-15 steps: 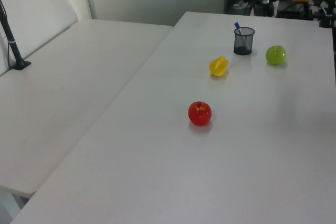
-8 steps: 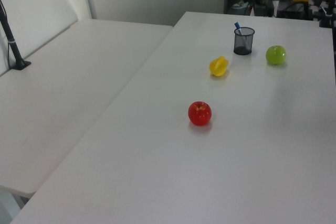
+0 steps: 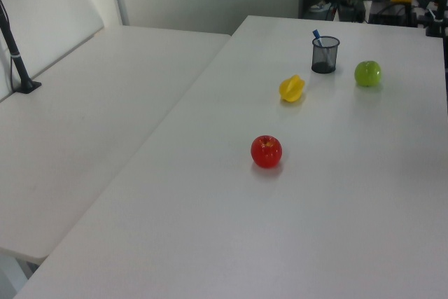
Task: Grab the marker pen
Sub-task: 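Move the gripper over the black mesh cup toward the marker, then lower the gripper and close it on the marker's blue cap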
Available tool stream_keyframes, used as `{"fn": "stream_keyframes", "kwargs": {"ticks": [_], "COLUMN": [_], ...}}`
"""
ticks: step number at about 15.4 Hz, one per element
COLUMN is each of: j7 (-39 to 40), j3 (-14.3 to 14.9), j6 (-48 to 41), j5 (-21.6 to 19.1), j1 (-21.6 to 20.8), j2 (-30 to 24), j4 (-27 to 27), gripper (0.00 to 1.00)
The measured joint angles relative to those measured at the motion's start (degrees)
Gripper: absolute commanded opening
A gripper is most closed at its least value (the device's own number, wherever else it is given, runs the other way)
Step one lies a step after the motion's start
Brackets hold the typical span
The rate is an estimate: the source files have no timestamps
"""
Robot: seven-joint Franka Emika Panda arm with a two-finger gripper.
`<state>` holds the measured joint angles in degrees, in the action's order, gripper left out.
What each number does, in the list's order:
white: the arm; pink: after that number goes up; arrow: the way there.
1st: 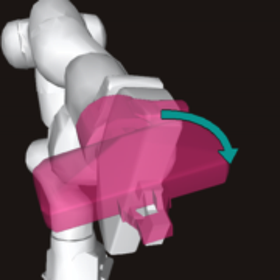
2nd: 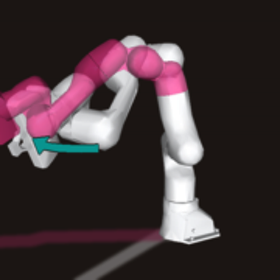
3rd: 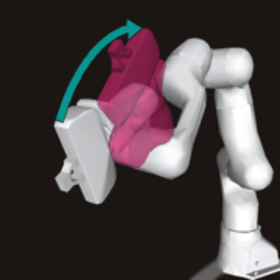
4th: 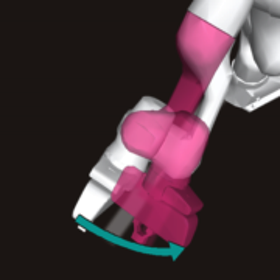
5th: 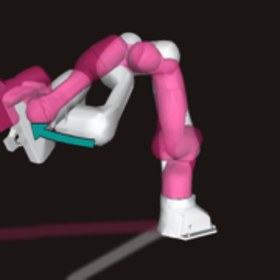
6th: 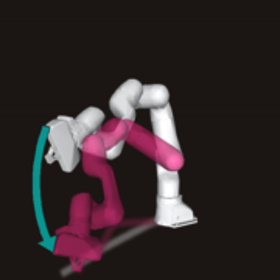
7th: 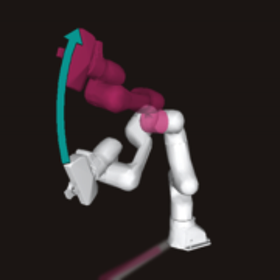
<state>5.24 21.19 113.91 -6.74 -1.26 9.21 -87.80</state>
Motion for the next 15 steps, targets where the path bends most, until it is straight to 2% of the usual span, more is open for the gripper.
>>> {"fn": "stream_keyframes", "kwargs": {"ticks": [7,11,12,15], "j7": [-0.1,-0.1,-0.1,-0.2], "j3": [0.5,0.5,0.5,0.5], "j6": [17.1,22.1,23.2,25.6], "j5": [0.0,0.0,0.0,0.0], "j1": [3.9,5.2,5.3,5.3], "j2": [8.6,13.0,14.0,16.4], "j4": [-0.8,-1.0,-1.0,-0.9], "gripper": [1.0,1.0,0.97,0.75]}}
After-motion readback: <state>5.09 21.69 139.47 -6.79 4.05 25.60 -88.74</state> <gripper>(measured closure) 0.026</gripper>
